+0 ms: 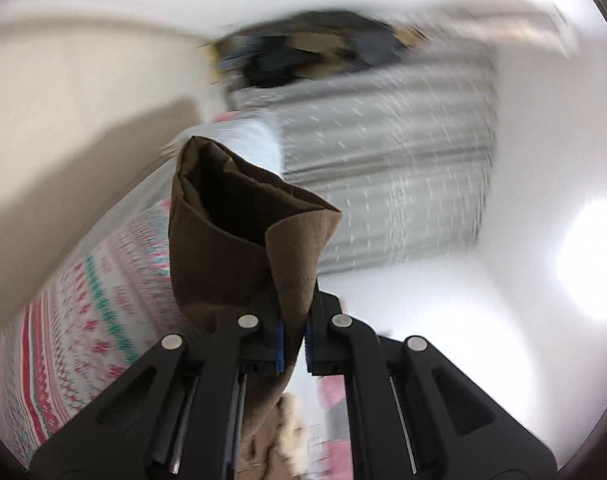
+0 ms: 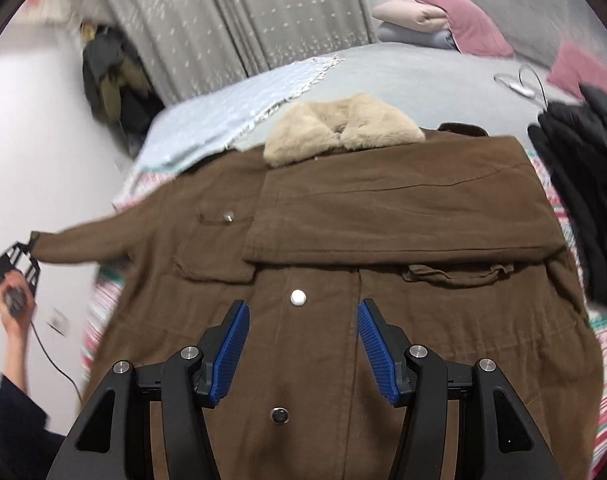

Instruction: Fold large clothes

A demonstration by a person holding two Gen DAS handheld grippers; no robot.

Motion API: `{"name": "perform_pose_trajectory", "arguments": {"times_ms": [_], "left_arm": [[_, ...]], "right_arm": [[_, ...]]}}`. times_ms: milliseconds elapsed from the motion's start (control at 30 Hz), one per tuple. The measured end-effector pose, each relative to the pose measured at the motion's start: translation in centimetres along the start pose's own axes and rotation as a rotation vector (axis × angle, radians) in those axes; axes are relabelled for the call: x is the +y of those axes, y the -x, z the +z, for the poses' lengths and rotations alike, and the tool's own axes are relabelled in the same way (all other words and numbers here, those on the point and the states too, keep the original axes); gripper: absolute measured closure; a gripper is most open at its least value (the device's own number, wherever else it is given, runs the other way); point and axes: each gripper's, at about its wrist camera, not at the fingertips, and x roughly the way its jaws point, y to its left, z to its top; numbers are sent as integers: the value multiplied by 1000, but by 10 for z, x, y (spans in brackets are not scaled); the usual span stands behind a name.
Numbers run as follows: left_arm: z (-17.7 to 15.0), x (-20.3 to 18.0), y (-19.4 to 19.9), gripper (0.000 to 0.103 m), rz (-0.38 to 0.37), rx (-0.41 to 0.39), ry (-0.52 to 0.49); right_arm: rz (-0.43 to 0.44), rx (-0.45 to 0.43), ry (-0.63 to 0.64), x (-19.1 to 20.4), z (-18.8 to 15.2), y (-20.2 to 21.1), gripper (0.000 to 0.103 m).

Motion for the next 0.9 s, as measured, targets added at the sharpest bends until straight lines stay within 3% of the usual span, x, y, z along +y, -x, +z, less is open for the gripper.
{"name": "perform_pose_trajectory", "arguments": {"times_ms": [167,267,367,467,633,800,900], "left_arm": [[-58,-116,-10,95,-37,112,-326],[-111,-175,-28,95,-96,198,-465],[-165,-209,-44,95,-146,292,-550],[-231,-220,-63,95,-178,430,-566],[-330,-217,-92,95,-180,592,-596],[-423,-192,-109,95,-132,733,-638],[-465,-165,-118,94,-56,816,-649]], "right_arm": [[27,-21,-86,-27,6,12,46],[21,-22,-134,-44,9,13,46],[31,-21,-207,-67,11,12,46],[44,-28,-276,-85,11,17,46],[54,-46,-349,-107,11,27,46],[52,-81,-400,-127,13,39,46],[52,-84,-440,-142,12,43,46]]}}
